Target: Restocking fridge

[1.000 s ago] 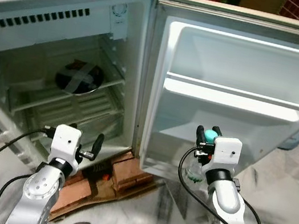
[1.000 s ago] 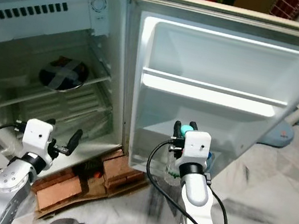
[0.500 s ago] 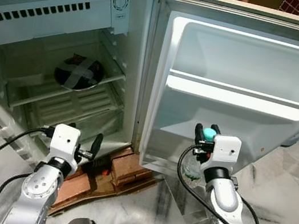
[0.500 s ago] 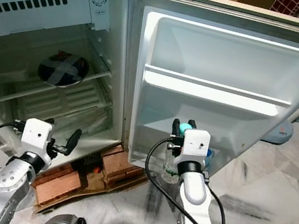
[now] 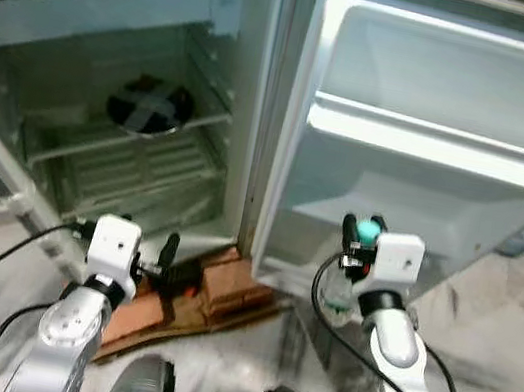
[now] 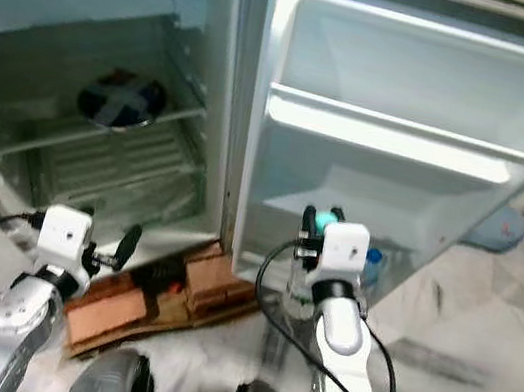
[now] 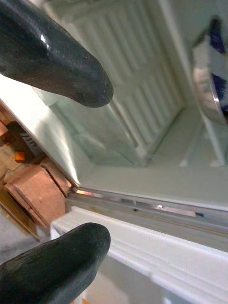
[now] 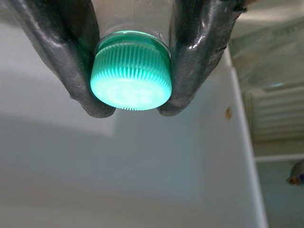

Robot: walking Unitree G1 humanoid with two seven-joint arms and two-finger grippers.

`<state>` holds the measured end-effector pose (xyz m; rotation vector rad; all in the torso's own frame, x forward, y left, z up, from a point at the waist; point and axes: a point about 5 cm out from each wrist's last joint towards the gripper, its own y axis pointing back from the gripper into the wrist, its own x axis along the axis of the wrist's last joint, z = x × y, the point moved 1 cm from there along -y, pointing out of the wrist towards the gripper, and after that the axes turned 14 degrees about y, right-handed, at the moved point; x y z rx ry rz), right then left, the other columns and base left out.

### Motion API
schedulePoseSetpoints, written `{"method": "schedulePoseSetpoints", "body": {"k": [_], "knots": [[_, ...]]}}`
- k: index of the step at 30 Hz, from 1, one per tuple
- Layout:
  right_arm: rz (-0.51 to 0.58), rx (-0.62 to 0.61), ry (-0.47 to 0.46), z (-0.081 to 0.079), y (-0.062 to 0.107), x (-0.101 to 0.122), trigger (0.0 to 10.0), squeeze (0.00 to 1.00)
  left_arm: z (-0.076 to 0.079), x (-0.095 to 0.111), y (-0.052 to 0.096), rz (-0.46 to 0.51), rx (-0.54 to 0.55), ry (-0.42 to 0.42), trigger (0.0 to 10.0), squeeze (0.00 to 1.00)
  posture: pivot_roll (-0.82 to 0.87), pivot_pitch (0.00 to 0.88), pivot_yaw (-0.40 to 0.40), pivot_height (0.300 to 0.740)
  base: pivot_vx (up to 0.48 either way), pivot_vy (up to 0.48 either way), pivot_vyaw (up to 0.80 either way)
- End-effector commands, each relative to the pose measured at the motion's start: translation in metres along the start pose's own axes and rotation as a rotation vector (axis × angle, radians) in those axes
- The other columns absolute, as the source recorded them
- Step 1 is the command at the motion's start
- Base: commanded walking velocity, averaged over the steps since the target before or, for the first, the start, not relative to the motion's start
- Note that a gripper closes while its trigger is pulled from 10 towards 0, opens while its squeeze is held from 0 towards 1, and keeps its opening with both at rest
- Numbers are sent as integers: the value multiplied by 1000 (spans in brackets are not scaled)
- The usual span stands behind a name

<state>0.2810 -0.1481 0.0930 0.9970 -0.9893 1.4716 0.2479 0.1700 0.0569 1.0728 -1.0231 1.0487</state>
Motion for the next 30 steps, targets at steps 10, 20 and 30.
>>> {"method": "schedulePoseSetpoints", "body": {"k": [10, 20, 30], "knots": [[23, -17, 16, 5, -3, 5, 10000, 0, -5, 2, -1, -5, 17, -13, 10000, 0, 68, 135, -16, 641, 0, 0, 0], [29, -15, 19, 4, -6, 5, 10000, 0, -7, 4, 0, 3, 13, -14, 10000, 0, 72, 134, -15, 641, 27, 0, 0], [33, -20, 26, 6, -6, 6, 10000, 0, -6, 4, 0, 4, 2, -13, 10000, 0, 69, 135, -11, 641, 317, 0, 0]]}}
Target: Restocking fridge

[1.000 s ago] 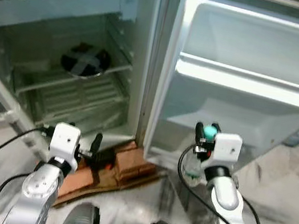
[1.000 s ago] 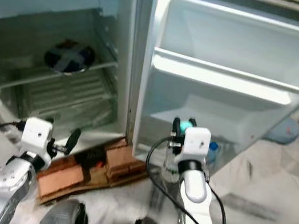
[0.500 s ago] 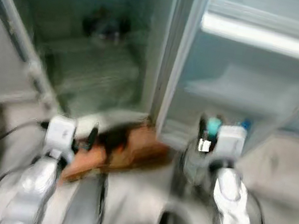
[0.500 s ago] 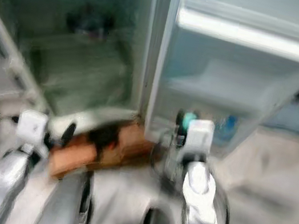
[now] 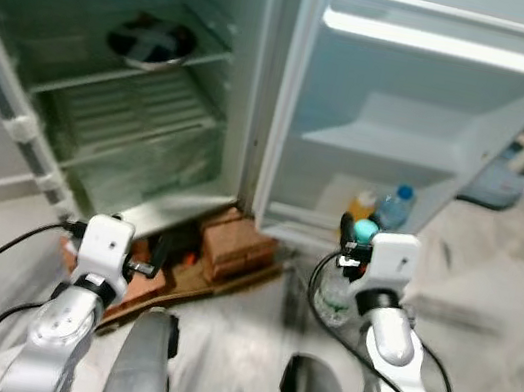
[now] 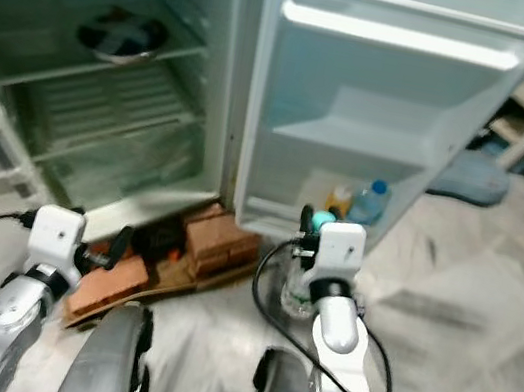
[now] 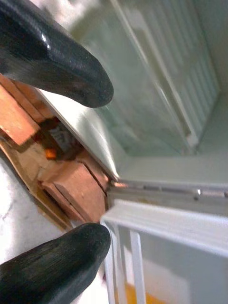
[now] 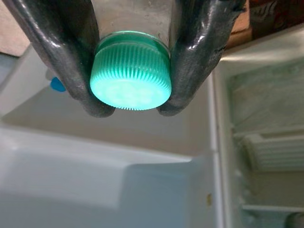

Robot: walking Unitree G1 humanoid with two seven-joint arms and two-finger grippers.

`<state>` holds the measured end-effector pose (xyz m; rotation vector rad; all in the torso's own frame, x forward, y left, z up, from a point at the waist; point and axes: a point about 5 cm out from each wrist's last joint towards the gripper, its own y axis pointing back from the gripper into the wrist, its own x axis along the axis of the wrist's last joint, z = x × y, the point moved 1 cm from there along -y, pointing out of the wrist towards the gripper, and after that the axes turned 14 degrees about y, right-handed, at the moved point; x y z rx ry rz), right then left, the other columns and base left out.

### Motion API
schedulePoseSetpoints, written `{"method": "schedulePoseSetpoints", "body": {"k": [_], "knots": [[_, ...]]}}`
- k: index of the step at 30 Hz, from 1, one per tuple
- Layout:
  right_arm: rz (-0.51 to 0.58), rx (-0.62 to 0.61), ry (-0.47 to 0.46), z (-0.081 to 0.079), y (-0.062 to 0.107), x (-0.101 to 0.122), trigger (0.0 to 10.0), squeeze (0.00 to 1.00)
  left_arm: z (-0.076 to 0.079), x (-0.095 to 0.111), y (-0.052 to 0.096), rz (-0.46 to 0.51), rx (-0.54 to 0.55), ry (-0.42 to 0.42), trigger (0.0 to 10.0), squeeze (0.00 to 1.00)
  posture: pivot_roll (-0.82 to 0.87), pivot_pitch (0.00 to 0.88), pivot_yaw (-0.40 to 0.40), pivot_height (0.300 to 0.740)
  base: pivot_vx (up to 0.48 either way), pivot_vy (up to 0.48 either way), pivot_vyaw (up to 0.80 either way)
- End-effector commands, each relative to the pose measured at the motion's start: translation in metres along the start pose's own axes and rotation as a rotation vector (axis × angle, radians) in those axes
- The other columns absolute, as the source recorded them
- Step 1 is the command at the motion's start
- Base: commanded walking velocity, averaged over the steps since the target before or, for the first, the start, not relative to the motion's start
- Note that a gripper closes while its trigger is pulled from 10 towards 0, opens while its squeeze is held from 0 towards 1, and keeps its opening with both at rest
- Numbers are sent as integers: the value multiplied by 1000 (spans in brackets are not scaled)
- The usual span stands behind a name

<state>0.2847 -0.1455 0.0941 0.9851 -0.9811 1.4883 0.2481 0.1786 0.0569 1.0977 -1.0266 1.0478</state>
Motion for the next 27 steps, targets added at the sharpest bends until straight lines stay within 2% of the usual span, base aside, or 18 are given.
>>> {"method": "schedulePoseSetpoints", "body": {"k": [1, 27], "knots": [[23, -26, 13, 8, -2, 4, 10000, 0, 3, 3, -2, 8, -15, 4, 10000, 0, 69, 136, -11, 641, 337, 0, 0], [29, 4, 19, 4, 0, 3, 10000, 0, 6, 3, -2, 3, -33, 6, 10000, 0, 71, 133, -9, 641, 336, 0, 31]]}}
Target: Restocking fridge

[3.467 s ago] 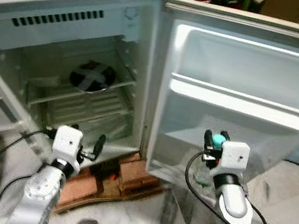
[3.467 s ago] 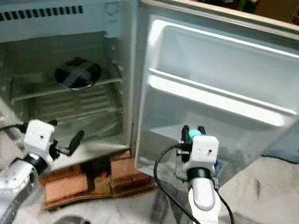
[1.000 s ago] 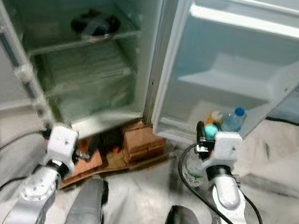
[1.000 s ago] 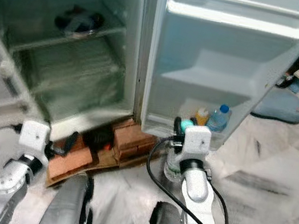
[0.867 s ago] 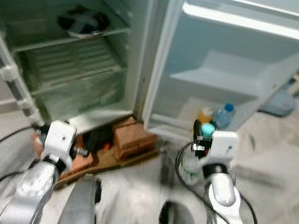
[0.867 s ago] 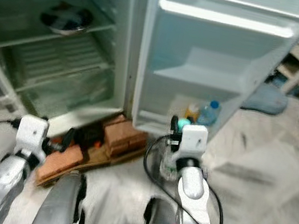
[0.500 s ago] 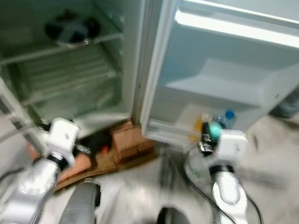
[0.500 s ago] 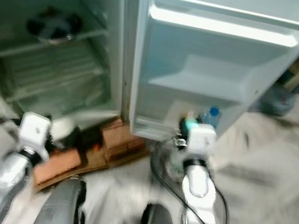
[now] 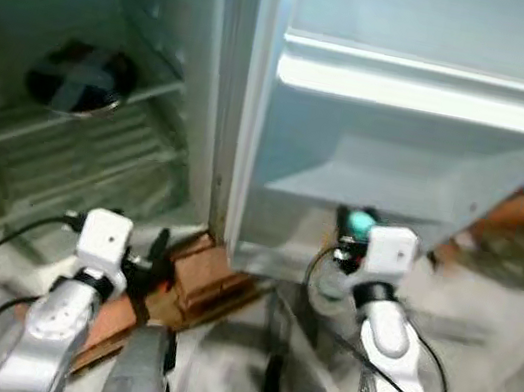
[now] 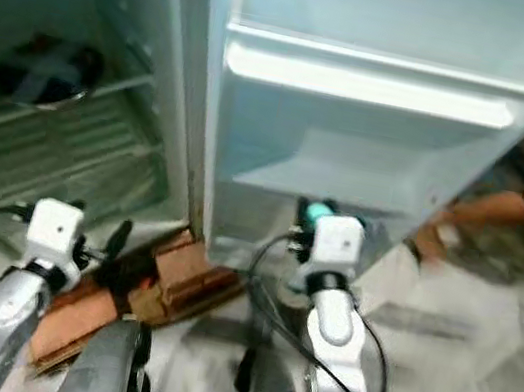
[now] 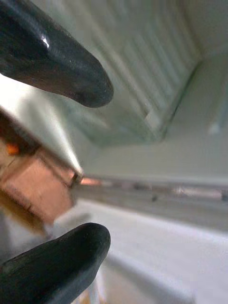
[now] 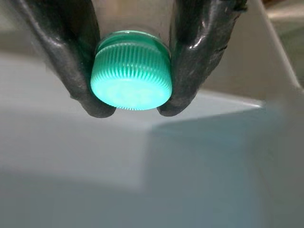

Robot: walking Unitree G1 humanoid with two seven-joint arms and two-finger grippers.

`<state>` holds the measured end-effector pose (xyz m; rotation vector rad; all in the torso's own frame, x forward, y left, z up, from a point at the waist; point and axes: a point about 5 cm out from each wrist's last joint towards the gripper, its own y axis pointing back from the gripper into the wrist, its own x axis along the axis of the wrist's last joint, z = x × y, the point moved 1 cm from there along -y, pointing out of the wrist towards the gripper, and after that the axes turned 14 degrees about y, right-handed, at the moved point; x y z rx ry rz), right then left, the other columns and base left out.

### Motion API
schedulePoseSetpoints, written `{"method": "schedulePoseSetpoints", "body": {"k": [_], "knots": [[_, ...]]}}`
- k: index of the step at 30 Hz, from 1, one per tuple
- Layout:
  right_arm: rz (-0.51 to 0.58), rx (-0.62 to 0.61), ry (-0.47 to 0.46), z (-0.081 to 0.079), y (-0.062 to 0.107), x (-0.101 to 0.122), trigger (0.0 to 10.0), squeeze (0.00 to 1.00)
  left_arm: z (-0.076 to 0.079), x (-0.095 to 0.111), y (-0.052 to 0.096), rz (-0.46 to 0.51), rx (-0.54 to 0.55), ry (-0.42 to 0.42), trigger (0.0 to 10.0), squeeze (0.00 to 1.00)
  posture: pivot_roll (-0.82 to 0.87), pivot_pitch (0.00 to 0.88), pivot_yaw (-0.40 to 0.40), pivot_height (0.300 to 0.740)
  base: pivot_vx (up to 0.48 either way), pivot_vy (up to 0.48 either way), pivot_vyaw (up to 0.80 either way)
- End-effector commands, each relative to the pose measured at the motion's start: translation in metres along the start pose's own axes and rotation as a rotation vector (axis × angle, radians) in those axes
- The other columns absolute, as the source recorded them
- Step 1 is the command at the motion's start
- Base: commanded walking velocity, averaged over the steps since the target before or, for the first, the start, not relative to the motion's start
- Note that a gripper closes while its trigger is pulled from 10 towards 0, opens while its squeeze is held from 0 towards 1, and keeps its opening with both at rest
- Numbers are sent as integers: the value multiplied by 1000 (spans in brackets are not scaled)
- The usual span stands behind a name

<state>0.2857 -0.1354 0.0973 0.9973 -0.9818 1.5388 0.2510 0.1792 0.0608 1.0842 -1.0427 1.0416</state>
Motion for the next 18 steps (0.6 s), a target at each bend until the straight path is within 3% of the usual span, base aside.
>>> {"method": "schedulePoseSetpoints", "body": {"k": [1, 4, 18], "knots": [[-7, -30, 20, 12, 3, -3, 10000, 0, 7, -2, 0, -5, -17, 12, 10000, 0, 71, 133, -9, 641, 307, 0, 0], [-9, -27, 20, 12, 4, -3, 10000, 0, 7, -1, 0, 4, -20, 17, 10000, 0, 70, 134, -8, 641, 298, 0, 0], [-9, -3, 10, 7, 7, -4, 10000, 0, -2, -5, 9, -15, 38, -6, 10000, 0, 79, 156, -8, 641, 0, 0, 99]]}}
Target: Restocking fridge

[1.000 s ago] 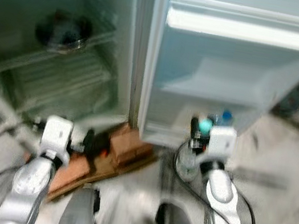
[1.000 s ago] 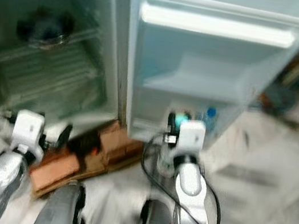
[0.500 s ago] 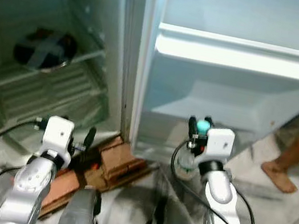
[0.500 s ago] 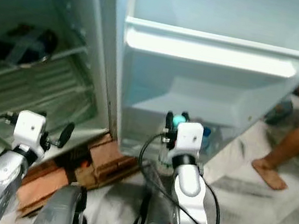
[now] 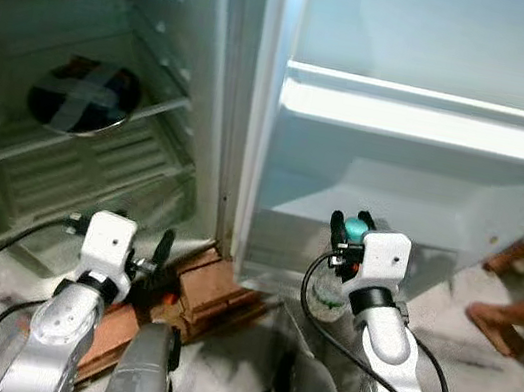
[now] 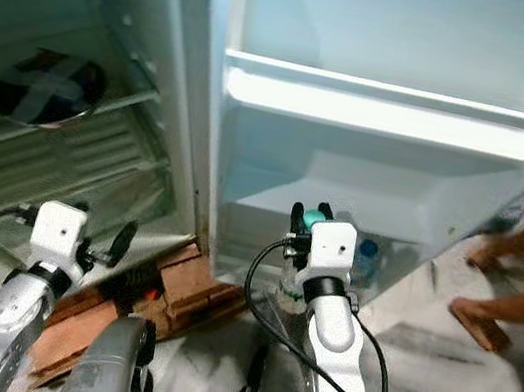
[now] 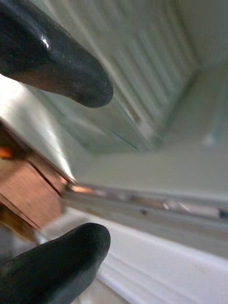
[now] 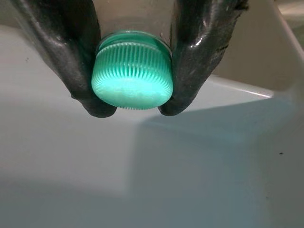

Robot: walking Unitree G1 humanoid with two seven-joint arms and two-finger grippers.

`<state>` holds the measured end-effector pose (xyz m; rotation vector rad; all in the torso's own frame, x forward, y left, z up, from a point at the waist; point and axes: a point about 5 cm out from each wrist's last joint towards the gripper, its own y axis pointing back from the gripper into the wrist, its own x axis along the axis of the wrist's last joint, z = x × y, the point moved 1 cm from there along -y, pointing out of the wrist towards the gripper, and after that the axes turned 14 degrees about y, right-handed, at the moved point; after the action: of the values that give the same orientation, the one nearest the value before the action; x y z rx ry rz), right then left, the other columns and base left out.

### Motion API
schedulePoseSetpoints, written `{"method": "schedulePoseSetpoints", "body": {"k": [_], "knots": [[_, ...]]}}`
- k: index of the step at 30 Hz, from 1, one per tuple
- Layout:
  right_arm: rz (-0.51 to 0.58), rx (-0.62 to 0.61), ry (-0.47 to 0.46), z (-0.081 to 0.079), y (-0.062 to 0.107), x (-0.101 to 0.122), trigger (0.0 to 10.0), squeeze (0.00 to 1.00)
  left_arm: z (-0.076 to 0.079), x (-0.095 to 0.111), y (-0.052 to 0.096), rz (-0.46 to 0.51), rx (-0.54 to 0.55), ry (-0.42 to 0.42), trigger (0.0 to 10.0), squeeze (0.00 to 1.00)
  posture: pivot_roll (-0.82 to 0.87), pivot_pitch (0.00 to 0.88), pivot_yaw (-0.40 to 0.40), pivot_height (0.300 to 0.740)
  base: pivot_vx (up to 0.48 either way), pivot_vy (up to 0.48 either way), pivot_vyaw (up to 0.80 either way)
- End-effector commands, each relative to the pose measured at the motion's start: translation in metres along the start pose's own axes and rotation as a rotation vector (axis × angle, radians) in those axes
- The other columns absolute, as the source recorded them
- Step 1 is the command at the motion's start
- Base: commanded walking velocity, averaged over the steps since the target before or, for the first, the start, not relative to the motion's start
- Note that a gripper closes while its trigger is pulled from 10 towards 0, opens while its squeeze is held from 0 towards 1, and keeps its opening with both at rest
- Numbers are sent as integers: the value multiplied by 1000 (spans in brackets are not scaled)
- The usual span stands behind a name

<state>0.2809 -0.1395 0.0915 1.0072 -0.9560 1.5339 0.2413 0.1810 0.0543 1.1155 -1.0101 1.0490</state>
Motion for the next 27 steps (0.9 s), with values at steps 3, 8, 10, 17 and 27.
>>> {"method": "schedulePoseSetpoints", "body": {"k": [3, 8, 10, 17, 27], "knots": [[6, -21, -3, 6, 0, 2, 10000, 0, -8, 4, 8, 8, 43, -19, 10000, 0, 82, 179, -6, 641, 0, 0, 0], [4, -20, -18, 6, -1, 0, 10000, 0, -12, 4, 15, -2, 63, -13, 10000, 0, 93, 198, -2, 632, 0, 0, 0], [5, -17, -17, 7, -3, 1, 10000, 0, -11, 5, 16, -2, 63, -12, 10000, 0, 99, 207, -5, 617, 0, 0, 0], [38, 7, 2, 7, -16, 8, 10000, 0, -11, 9, 18, -1, 68, -17, 10000, 0, 113, 219, -11, 577, 0, 0, 0], [99, 37, 28, 5, -28, 20, 10000, 0, -14, 19, 20, 20, 97, -23, 10000, 0, 133, 232, -10, 567, 0, 0, 0]]}}
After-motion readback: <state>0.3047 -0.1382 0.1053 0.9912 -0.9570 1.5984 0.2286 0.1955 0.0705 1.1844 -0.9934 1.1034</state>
